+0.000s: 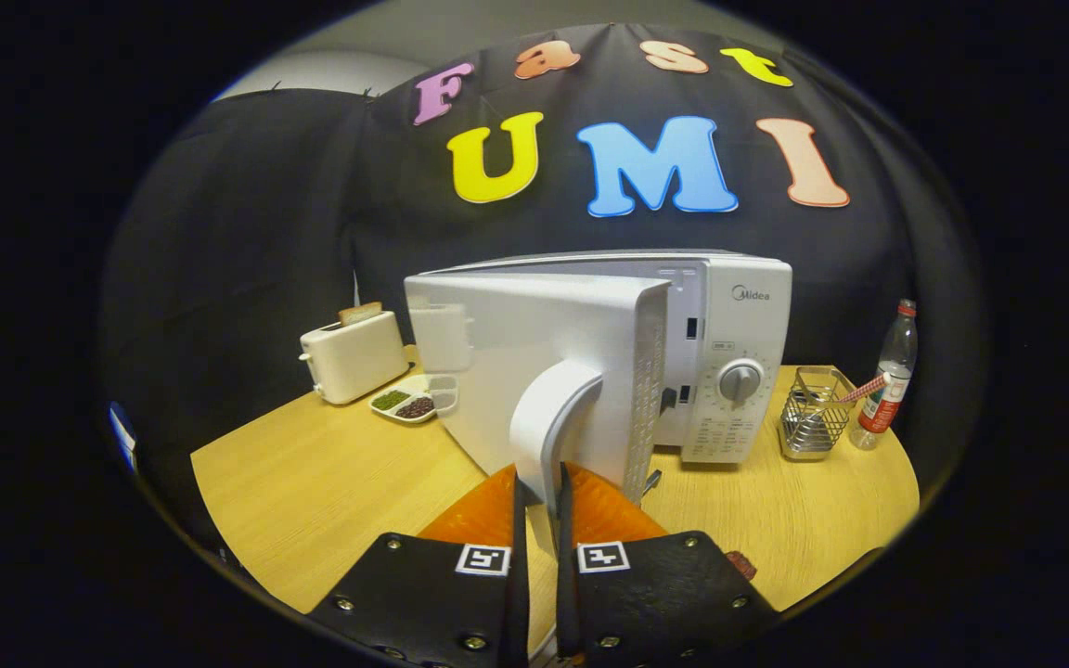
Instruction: Open the microwave, put the food inside, and close the microwave door.
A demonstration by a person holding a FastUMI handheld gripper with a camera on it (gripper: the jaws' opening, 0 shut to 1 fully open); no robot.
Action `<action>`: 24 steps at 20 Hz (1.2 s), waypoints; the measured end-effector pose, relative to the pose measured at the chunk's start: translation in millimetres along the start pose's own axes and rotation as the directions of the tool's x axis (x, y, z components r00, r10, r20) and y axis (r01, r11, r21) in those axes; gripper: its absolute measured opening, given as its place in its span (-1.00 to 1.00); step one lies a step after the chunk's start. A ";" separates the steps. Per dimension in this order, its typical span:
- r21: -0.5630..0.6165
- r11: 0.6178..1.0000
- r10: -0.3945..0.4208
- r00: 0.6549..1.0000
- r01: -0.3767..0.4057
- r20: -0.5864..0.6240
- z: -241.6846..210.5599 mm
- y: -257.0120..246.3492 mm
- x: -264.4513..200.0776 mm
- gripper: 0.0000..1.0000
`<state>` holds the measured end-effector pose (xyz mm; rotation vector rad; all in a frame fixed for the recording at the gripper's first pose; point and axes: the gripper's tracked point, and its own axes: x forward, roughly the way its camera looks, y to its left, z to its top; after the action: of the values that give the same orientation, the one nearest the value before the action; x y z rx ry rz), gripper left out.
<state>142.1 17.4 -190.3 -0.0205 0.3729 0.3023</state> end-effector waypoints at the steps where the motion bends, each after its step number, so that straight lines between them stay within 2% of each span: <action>1: -0.003 1.000 0.011 1.000 -0.011 0.004 -1.9 9.8 -3.9 -0.76; 5: 0.024 0.998 0.064 0.998 -0.064 -0.001 -10.5 52.8 -16.6 -0.76; 7: 0.013 0.998 0.064 0.998 -0.065 0.008 -12.8 74.0 -20.9 -0.77; 13: -0.043 0.998 -0.041 0.997 0.044 0.065 -19.9 123.8 -28.4 -0.77; 16: -0.061 0.992 -0.107 0.988 0.115 0.112 -21.7 151.4 -27.1 -0.77; 20: -0.077 0.983 -0.154 0.975 0.168 0.157 -24.0 191.9 -23.2 -0.77; 24: -0.057 0.972 -0.215 0.960 0.229 0.178 -25.1 208.2 -22.9 -0.77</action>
<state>51.5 207.8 -198.0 -0.1112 0.1853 0.0945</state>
